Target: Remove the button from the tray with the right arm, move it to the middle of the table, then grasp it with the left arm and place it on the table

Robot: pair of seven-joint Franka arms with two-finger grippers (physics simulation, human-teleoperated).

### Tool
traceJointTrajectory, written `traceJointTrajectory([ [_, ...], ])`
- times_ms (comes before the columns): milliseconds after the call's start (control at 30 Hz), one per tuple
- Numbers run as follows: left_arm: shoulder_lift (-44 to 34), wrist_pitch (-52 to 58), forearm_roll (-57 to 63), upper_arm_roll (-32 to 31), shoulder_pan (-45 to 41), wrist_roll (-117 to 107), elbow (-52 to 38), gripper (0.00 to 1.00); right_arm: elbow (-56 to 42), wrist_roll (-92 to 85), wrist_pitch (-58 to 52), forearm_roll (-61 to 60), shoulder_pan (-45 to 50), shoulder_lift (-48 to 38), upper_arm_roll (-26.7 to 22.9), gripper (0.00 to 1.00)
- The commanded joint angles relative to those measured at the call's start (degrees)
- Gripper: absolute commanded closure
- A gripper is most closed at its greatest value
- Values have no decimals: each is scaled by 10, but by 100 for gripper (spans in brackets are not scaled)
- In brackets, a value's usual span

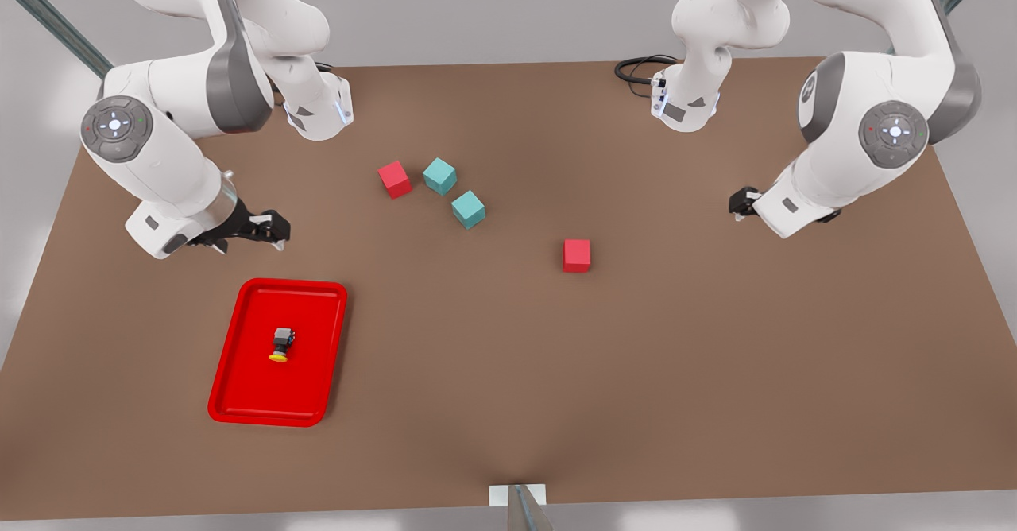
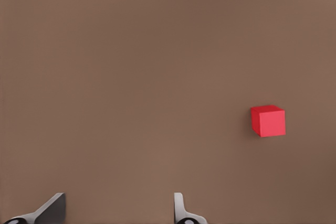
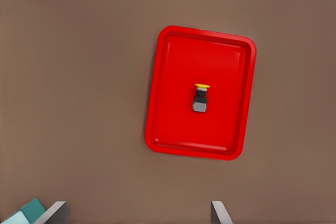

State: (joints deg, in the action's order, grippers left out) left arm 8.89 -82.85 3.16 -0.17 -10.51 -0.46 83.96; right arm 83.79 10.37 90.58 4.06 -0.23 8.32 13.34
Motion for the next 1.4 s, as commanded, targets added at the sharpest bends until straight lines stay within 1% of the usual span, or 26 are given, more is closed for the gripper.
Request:
traceJointTrajectory([
  [0,2,-39,5,0,-3,-19,0,0,0,41,6,-3,2,-1,1,0],
  [100,4,-40,5,0,-3,-19,0,0,2,35,-4,-5,6,19,2,0],
  [133,5,-41,5,0,-3,-19,0,0,5,43,-33,-6,8,64,1,0],
  [167,5,-42,5,0,-2,-19,0,0,16,46,-28,-4,8,108,1,0],
  [200,9,-43,5,0,-2,-19,0,0,18,67,13,2,7,154,1,0],
  [233,9,-43,5,0,-1,-19,0,0,25,68,81,29,4,186,1,0],
  [300,9,-43,5,0,-1,-19,0,0,28,68,162,35,-17,249,-1,0],
  [367,9,-43,6,0,-1,-18,0,0,28,67,224,41,-39,288,-2,0],
  [433,9,-43,6,0,-2,-18,0,0,45,67,264,52,-47,295,-3,0],
  [500,9,-43,6,0,-2,-18,0,0,62,57,343,73,-61,295,-3,0],
  [667,15,-48,6,0,-4,-19,0,0,56,48,398,88,-79,327,-6,0],
  [767,16,-48,6,0,-4,-19,0,0,55,35,417,88,-81,345,-14,0],
  [867,23,-48,5,0,-5,-22,0,0,66,40,414,87,-87,343,-15,0],
  [1067,24,-43,5,-1,-14,-24,0,0,131,46,411,87,-98,329,-14,0],
  [1367,31,-55,5,0,-16,-24,0,0,170,46,412,87,-113,303,-13,0],
])
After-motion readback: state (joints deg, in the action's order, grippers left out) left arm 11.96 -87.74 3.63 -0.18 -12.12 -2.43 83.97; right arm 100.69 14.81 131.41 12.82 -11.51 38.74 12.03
